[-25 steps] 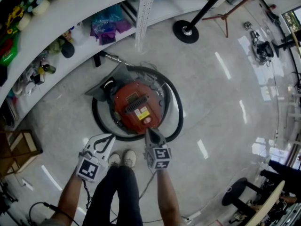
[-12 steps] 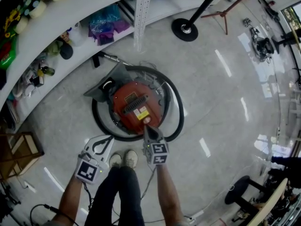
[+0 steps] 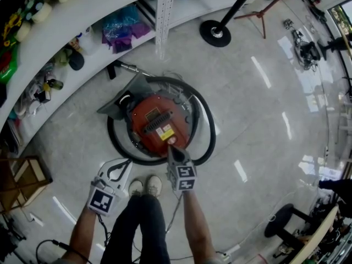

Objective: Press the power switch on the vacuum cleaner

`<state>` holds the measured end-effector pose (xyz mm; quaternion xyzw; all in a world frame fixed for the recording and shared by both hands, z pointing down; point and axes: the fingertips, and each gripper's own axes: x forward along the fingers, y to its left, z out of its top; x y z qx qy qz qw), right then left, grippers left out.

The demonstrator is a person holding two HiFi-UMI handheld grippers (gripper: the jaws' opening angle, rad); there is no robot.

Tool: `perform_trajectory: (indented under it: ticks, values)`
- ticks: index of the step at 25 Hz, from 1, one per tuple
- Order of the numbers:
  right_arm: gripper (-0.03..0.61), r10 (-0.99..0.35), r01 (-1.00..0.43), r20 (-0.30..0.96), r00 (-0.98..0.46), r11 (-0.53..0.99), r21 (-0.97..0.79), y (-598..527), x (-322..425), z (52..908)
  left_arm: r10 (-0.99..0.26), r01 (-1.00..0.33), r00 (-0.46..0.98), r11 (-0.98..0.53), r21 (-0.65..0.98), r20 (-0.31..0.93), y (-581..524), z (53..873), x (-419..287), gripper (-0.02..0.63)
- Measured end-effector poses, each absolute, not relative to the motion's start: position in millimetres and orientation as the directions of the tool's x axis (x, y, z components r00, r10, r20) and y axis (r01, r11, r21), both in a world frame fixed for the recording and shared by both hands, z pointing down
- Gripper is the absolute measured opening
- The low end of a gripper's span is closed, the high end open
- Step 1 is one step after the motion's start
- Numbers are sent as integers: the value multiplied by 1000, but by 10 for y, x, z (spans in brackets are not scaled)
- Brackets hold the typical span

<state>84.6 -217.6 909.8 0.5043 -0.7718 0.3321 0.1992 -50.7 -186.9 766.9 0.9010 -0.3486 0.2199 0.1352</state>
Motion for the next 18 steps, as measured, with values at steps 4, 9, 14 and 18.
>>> perform_trajectory:
  ticks: [4, 9, 14, 18]
  values:
    - [12, -642, -914, 650, -406, 274, -301, -2178, 834, 9087, -564, -683, 661, -725, 87, 494, -1871, 7675, -516, 8]
    - [13, -634, -916, 660, -402, 280, -288, -2176, 825, 9103, -560, -681, 665, -726, 93, 494, -1881, 7697, -508, 6]
    - [14, -633, -918, 664, -397, 282, -280, -2179, 817, 9123, -560, -682, 668, -724, 103, 490, -1899, 7712, -487, 8]
    - [14, -629, -920, 672, -391, 289, -265, -2171, 808, 9129, -561, -680, 678, -724, 116, 475, -1913, 7695, -478, 8]
